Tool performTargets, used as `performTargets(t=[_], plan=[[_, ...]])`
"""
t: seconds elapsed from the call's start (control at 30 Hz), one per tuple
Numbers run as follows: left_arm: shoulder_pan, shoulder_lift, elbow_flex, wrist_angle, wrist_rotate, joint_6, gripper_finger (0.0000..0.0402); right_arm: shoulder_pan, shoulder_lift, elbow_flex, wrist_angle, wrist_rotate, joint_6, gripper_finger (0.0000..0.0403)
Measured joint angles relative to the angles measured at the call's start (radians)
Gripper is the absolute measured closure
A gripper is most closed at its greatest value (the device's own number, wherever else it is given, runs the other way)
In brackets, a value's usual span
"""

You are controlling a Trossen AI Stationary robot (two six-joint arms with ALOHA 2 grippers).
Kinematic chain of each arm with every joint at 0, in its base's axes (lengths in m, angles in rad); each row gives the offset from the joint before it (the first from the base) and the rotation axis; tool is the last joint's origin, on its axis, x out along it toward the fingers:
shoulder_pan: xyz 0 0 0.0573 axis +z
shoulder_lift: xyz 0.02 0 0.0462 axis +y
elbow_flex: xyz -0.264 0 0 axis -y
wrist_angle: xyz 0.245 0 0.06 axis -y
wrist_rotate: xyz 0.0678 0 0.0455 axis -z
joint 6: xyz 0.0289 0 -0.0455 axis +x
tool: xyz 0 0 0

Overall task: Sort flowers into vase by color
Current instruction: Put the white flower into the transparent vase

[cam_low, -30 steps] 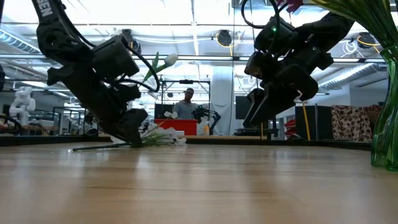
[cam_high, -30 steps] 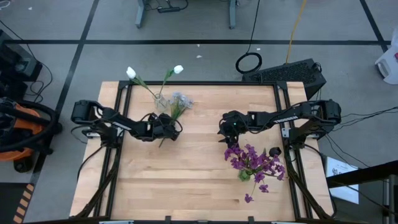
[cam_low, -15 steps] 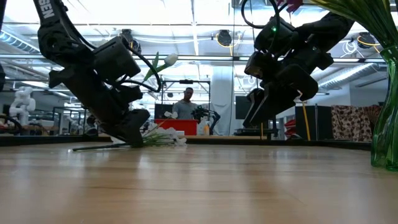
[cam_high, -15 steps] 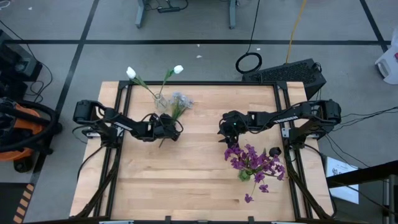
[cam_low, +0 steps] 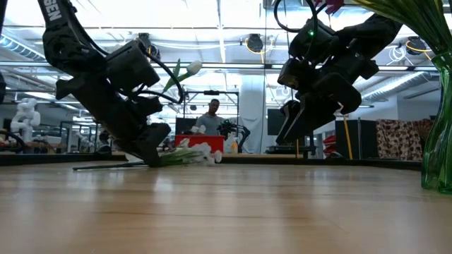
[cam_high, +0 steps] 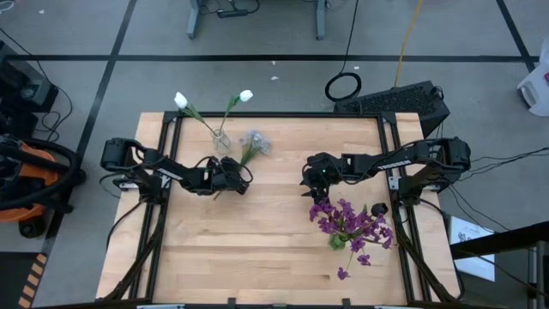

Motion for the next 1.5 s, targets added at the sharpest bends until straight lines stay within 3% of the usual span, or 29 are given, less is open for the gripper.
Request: performTargets(t=[0.3, 0.67, 1.3, 1.5], plan=[[0.0, 0.0, 0.0, 0.146, 0.043, 0.062, 0.0372, 0.0, 0.0, 0.0, 0.028, -0.008, 0.058, 0.0211], [-0.004, 0.0, 0.0, 0.364, 0.082, 0.112, 0.0372, 0.0, 0.008, -0.019, 0.18, -0.009, 0.084, 0.0211], [-0.029, 0.0, 0.001, 0.929, 0.109, 0.313, 0.0372, 0.045, 0.015, -0.042, 0.376, -0.012, 0.091, 0.0211], [-0.031, 0.0, 0.064, 1.018, 0.157, 0.371, 0.0372, 0.062, 0.015, -0.042, 0.428, -0.013, 0.076, 0.0211]])
